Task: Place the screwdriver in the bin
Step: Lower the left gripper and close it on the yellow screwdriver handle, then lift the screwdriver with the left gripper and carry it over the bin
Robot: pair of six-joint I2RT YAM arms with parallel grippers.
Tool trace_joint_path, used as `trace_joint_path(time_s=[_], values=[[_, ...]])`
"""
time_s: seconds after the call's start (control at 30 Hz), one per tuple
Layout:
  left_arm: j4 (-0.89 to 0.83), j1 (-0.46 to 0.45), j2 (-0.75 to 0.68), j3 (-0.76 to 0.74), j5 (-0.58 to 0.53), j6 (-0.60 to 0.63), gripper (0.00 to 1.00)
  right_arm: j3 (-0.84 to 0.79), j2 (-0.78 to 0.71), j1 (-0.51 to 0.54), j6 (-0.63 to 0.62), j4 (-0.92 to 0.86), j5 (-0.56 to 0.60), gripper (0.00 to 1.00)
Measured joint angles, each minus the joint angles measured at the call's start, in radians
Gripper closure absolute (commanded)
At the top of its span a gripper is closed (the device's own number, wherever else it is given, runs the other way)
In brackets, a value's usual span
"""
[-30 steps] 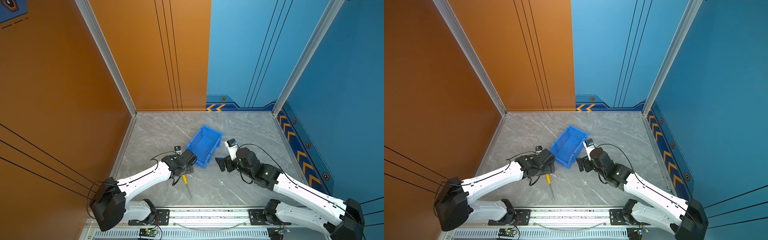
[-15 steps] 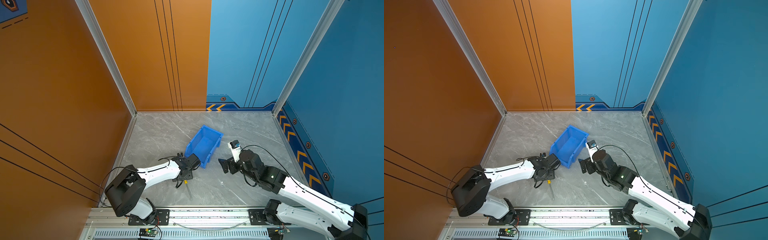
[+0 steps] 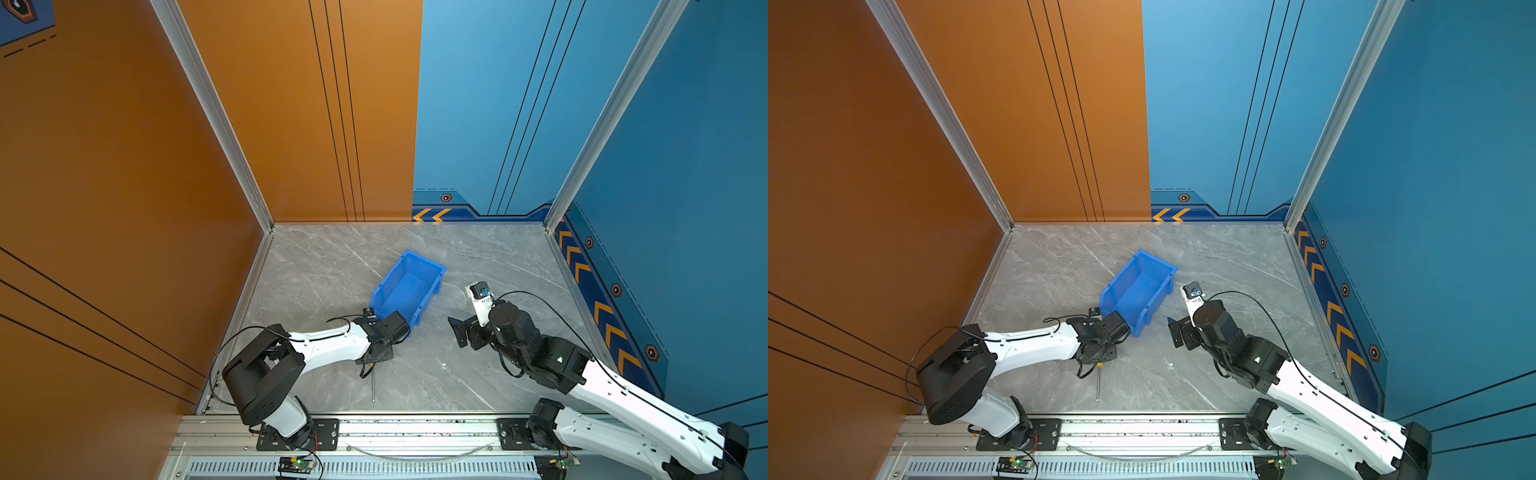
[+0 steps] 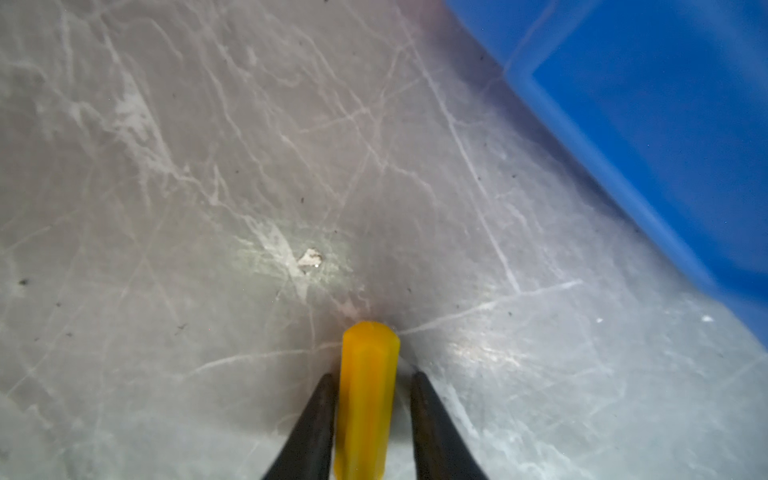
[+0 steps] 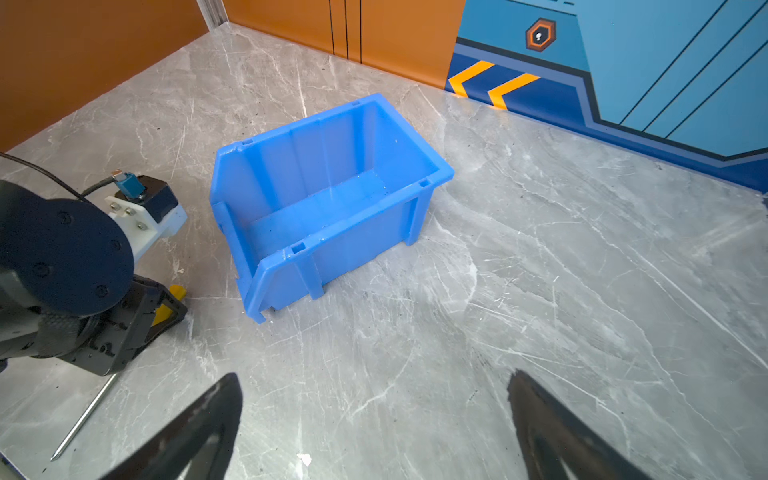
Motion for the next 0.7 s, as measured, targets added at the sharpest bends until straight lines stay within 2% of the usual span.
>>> trace_joint_path(time_s=[0.1,0.33,0.43,0.7], values=[[0.000,0.000,0.000,0.000,-0.002,0.002,0.91,0.000,-0.031,0.000,0.000,-0.006,0.015,0.00],[-0.017,0.000,-0.022,-0.003,-0.006,0.057,0.94,0.000,-0.064,-0.066,0.009,-0.012,0.000,0.00],[-0.024,0.008,-0.077,-0.003,-0.015,0.129,0.98,0.000,-0.074,-0.131,0.012,-0.013,-0.038,0.00],[-0.046,0.049,-0.212,0.109,-0.058,0.397,0.94,0.010,-0.053,-0.294,0.028,-0.016,-0.150,0.00]])
